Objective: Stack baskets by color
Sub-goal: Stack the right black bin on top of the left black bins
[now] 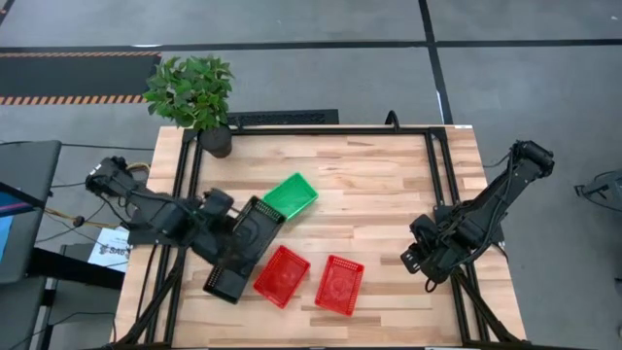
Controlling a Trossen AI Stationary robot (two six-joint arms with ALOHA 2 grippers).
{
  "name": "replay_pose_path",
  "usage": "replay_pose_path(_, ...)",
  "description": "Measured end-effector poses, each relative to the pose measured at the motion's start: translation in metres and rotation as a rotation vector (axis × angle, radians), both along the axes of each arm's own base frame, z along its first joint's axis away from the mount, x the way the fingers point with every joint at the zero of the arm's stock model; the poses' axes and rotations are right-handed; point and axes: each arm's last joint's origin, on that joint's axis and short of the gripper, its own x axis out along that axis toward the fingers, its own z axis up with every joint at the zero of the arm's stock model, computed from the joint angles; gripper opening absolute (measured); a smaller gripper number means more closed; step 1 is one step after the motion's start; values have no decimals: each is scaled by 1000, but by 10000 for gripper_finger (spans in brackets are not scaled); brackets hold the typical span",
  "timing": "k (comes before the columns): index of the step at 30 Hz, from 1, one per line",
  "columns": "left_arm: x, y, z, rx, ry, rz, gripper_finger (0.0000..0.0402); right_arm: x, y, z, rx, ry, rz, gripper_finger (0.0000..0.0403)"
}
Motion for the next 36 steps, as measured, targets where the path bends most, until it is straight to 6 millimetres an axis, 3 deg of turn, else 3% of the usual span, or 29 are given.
replay_pose_path(27, -67, -59, -35, -221, 91, 118, 0, 6, -7, 0, -2, 2, -38, 170)
replay_pose_path(36, -65, -71, -45, -177, 100, 115, 0, 7, -7, 0, -3, 2, -37, 170)
